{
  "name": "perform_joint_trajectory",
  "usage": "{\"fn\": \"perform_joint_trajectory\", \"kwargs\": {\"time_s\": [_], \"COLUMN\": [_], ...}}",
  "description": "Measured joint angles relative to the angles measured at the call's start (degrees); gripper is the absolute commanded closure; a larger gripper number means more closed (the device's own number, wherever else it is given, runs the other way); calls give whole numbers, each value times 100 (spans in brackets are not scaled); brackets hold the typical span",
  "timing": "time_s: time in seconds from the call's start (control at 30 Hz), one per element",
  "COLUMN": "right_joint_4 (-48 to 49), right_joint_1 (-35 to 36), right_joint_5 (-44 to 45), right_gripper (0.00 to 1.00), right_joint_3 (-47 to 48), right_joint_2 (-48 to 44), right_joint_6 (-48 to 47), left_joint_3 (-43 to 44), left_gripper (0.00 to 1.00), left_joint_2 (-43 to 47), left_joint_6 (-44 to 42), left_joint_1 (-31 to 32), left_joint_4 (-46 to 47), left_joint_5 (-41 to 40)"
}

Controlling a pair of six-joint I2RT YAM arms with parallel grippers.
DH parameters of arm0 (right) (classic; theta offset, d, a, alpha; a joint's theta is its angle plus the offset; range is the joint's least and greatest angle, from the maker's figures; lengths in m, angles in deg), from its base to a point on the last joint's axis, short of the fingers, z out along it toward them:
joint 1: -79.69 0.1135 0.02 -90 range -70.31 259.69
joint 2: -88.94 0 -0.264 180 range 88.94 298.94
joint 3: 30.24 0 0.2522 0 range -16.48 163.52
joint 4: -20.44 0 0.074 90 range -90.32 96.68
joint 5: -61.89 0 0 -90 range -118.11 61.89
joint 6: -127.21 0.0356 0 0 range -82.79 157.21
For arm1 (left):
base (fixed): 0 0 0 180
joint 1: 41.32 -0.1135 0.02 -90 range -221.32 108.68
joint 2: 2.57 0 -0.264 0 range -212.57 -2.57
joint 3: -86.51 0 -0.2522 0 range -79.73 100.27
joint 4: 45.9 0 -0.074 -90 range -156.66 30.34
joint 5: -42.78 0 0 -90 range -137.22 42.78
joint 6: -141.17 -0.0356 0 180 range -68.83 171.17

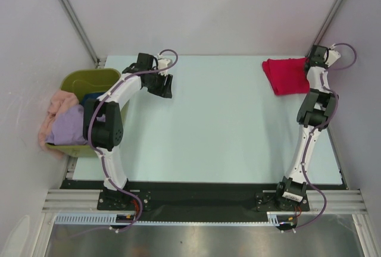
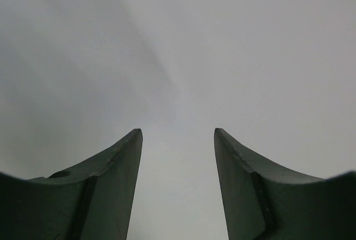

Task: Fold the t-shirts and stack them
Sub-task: Neatly place the folded tshirt to the corner

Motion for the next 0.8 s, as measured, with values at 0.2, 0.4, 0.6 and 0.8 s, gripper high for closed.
{"fn": "perform_joint_trajectory", "kwargs": {"time_s": [0.2,0.4,0.6,0.8], "right_joint_4": [35,-28,111,518], "right_joint_1": [4,28,310,686], "right_joint_5": [2,87,-319,-2120], "right_gripper": [45,33,55,50], "right_joint_3": [83,-612,-634,-151], "right_joint_2": [-17,-334,-817,-774], "right_joint_6": [-59,-205,-673,-48], "left_joint_3": [0,0,0,0], "left_gripper": [40,40,40,40], "left_joint_2": [-2,-7,-7,-7], "left_joint_6": [2,2,2,2], "left_joint_1": [-13,-15,-15,-15], "left_joint_4": [-4,-11,-11,-15], "left_joint_5": [2,9,24,24]}}
